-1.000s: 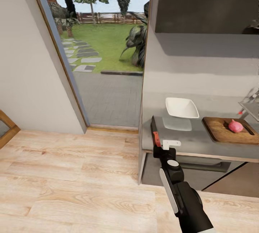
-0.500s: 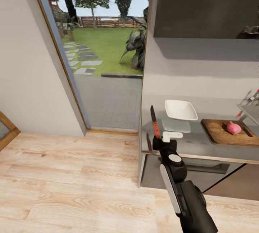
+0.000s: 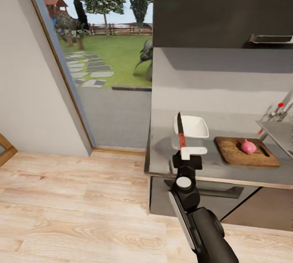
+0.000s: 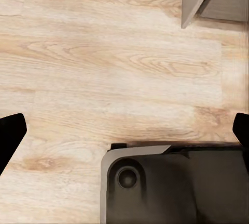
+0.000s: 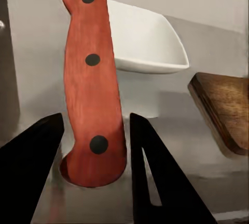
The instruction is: In the kitchen, take the Vidalia onion out of the sink, dice it on the chopping board with the paring knife, put the diced onion into the bowl on the countertop, then place both the paring knife and the chopping board into the sink.
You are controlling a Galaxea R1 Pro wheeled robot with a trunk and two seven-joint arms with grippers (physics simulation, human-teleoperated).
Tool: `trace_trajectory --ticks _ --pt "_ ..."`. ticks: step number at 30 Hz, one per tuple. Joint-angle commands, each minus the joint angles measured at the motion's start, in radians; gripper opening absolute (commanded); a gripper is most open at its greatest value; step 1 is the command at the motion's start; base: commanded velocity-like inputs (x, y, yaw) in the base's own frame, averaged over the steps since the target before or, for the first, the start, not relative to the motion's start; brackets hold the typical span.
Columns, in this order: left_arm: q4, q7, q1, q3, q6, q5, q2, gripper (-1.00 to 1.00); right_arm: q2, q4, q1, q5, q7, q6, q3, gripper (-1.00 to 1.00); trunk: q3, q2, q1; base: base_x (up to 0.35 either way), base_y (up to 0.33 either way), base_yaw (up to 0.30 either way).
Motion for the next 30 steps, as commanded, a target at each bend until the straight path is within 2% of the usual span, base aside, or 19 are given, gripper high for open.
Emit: trace_trajectory --ticks 1,8,11,15,28,30 --pt "-0.001 0.007 0.0 -0.004 -0.003 0.006 0.001 1.0 0.0 0.0 -0.001 0.017 -0.006 0.008 0.004 -1.0 0.0 -0.002 0.001 0.0 -0.303 0.0" --pt "0.006 0.007 0.001 -0.004 -0.002 0.006 0.0 1.0 0.0 0.0 -0.001 0.05 -0.043 0.01 0.015 -1.0 0.01 -0.002 0.001 0.0 -0.307 0.0" --pt "0.017 0.007 0.001 -0.004 -0.002 0.006 -0.001 1.0 0.0 0.0 -0.001 0.125 -0.062 0.01 0.05 -1.0 0.015 -0.002 0.001 0.0 -0.309 0.0" --pt "0.024 0.007 0.002 -0.004 -0.002 0.006 -0.001 1.0 -0.001 0.002 -0.001 0.197 -0.067 0.009 0.065 -1.0 0.021 -0.002 0.001 0.0 -0.309 0.0" --pt "0.019 0.007 0.002 -0.006 -0.003 0.006 -0.002 1.0 -0.006 0.012 -0.001 0.203 -0.071 0.01 0.066 -1.0 0.041 -0.002 0.001 0.048 -0.309 0.0" --pt "0.015 0.007 0.002 -0.006 -0.003 0.005 -0.013 1.0 -0.009 0.019 0.0 0.203 -0.103 0.009 0.066 -1.0 0.044 -0.002 0.001 0.115 -0.301 0.0"
